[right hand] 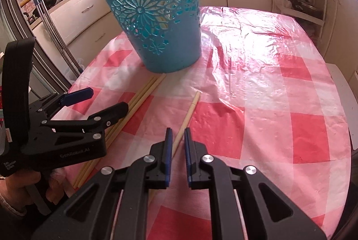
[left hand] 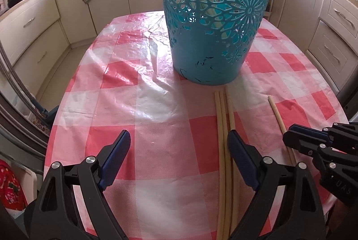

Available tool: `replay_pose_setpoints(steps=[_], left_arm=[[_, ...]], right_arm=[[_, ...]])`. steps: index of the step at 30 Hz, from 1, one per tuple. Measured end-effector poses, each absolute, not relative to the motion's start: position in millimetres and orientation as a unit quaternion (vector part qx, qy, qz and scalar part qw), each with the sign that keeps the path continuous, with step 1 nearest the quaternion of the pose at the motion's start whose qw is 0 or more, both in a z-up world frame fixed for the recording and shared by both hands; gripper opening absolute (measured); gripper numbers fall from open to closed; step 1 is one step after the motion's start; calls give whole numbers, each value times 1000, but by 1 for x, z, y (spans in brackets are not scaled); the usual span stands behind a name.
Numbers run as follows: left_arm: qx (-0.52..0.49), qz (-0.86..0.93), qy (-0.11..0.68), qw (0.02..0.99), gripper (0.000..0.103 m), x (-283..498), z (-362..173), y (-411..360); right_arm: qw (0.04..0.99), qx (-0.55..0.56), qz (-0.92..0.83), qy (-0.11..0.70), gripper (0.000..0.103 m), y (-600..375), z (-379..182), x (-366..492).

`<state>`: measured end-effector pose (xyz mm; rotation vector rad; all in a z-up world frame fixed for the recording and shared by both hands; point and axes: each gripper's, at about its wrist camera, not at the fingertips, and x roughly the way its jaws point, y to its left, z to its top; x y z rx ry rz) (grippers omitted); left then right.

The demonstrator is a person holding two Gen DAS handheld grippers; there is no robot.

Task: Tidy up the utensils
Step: 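Lower the left tool onto the chopsticks and close on one stick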

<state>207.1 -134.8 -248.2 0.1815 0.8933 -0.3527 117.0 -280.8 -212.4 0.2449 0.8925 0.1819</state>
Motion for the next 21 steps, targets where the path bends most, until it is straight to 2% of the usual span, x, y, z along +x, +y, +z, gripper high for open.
replay_pose_setpoints(steps=[21], left_arm=[[84, -137, 448, 880, 84, 223, -251, -135]], right_arm=[[892, 119, 82, 429, 12, -280, -212, 122]])
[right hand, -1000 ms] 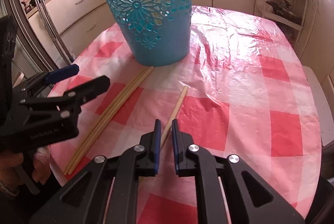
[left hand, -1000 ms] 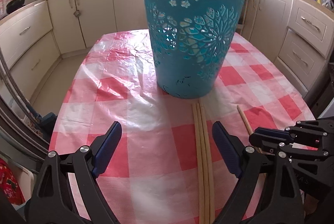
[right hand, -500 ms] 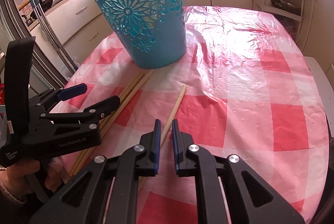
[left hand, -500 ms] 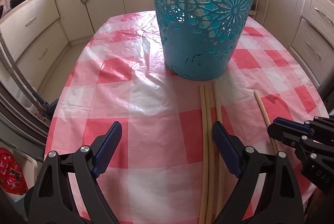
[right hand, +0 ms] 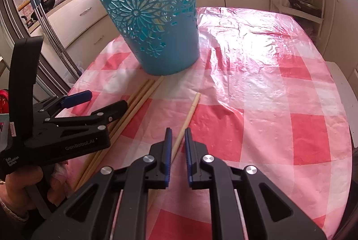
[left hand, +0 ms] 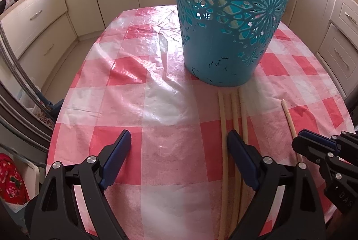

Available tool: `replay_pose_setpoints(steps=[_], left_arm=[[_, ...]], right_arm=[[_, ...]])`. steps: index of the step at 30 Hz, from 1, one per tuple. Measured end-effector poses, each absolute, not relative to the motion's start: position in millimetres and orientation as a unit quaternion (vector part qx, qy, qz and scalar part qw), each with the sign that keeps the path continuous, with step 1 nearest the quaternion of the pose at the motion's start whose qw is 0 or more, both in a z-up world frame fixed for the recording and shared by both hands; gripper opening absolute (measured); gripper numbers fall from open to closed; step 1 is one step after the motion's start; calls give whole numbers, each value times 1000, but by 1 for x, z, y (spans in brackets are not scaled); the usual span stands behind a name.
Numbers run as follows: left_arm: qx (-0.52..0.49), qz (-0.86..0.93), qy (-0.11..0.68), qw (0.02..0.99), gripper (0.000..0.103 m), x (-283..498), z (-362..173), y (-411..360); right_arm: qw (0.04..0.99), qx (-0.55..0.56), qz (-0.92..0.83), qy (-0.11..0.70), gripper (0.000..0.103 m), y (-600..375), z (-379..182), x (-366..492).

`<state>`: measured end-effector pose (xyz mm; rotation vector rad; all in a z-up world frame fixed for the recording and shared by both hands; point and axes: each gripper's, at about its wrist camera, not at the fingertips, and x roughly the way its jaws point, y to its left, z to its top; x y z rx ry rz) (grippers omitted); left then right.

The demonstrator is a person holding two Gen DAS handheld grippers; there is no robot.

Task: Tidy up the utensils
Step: 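Lower the left tool onto the chopsticks and close on one stick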

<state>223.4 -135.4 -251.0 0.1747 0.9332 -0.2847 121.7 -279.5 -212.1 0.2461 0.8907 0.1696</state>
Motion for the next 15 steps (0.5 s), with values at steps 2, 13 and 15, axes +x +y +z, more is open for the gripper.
replay_pose_setpoints(steps=[2, 13, 15], left_arm=[[86, -126, 445, 882, 82, 224, -250, -136], [70, -117, 454, 880, 65, 238, -247, -136], [70, -126, 457, 878, 53, 242, -246, -142]], right_arm=[[892, 114, 80, 430, 12, -277, -212, 125], [893, 72, 88, 435, 12, -264, -211, 132], [892, 81, 82, 437, 13, -268, -211, 135]])
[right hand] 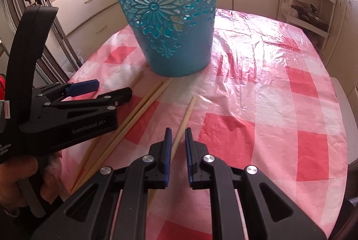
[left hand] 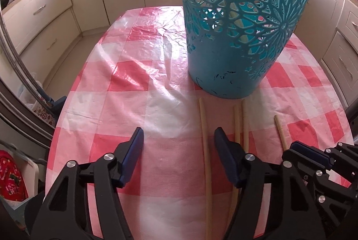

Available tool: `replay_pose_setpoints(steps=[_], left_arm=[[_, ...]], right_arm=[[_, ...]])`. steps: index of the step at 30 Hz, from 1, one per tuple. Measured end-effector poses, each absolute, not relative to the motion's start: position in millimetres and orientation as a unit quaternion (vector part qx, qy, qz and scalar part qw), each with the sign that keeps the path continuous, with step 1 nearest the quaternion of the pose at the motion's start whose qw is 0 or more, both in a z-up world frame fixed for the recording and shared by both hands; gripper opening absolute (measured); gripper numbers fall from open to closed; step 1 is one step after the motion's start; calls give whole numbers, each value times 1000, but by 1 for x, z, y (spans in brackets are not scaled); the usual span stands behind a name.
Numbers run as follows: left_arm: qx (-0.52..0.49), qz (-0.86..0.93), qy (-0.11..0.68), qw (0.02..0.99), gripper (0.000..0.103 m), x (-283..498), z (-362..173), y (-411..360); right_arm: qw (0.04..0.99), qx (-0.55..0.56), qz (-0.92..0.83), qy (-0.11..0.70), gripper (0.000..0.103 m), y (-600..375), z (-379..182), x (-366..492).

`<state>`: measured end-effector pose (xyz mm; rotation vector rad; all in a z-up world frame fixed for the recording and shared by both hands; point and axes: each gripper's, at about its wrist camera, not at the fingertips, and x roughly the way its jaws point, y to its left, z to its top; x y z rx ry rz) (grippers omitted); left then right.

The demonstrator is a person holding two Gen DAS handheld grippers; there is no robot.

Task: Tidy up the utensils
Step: 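Lower the left tool onto the chopsticks and close on one stick, then lift the chopstick upright with the left tool above the basket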

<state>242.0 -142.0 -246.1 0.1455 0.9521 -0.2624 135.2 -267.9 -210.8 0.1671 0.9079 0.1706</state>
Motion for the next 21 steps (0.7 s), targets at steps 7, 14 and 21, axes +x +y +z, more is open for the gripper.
replay_pose_setpoints(steps=[7, 14, 21], left_arm=[[73, -146, 456, 875, 22, 242, -246, -154], [77, -152, 457, 873, 7, 243, -247, -157], [89, -153, 445, 878, 6, 235, -248, -158]], right_arm=[[894, 71, 84, 435, 13, -266, -211, 135], [896, 82, 79, 428, 13, -270, -212, 136], [903, 69, 79, 417, 13, -267, -214, 133]])
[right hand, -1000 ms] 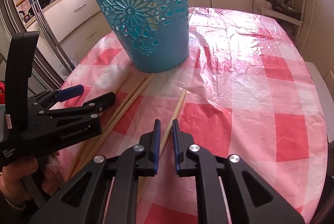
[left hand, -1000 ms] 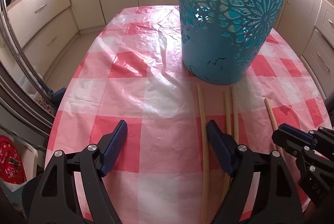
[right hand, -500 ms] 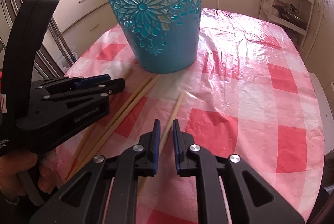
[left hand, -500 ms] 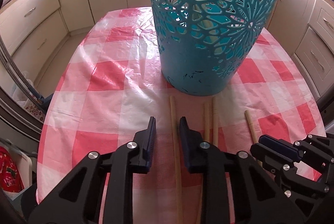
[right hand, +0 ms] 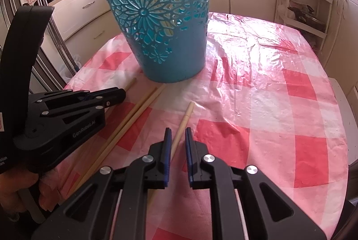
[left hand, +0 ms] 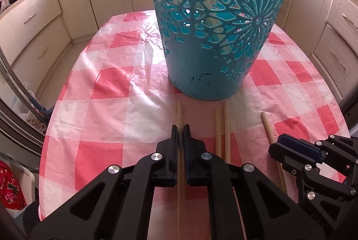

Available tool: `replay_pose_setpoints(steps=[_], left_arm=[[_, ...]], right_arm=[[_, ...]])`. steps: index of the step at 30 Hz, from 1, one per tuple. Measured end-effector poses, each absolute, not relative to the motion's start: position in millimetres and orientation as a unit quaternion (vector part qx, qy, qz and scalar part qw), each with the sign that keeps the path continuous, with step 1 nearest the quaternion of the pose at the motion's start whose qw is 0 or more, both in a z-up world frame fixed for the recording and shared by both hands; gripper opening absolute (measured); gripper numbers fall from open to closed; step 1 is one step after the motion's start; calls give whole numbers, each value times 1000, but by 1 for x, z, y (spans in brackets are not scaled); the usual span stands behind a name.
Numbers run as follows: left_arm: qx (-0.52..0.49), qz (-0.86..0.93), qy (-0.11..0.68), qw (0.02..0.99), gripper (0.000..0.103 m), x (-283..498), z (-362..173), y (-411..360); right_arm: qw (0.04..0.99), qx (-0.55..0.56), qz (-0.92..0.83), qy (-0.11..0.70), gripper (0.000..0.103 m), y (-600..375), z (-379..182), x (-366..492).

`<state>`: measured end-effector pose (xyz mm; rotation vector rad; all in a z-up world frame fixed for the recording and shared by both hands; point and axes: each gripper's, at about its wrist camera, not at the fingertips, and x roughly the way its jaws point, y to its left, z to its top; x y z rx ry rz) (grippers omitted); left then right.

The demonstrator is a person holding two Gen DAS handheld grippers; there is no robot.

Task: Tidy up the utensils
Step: 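Lift the chopstick upright with the left tool above the basket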

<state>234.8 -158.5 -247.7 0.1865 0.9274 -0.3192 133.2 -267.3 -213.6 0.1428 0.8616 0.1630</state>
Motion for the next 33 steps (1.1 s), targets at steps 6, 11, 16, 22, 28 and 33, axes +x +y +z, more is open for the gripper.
replay_pose_setpoints(steps=[6, 11, 16, 22, 28, 33], left_arm=[[85, -157, 444, 878, 5, 233, -246, -156], [73, -159, 427, 887, 5, 225, -241, -148], [57, -166, 402, 899, 5, 215, -226, -140], [-3, -200, 355, 913, 5, 201, -194, -117], [-65, -218, 303, 925, 5, 192, -144, -87], [-94, -227, 258, 934, 5, 192, -102, -78]], right_arm=[[909, 60, 77, 405, 14, -264, -215, 130], [910, 57, 71, 404, 14, -262, -215, 130], [913, 53, 69, 399, 14, -260, -215, 128], [913, 52, 68, 398, 13, -261, -215, 127], [914, 52, 68, 397, 13, -260, -215, 126], [913, 56, 69, 397, 13, -261, -215, 126]])
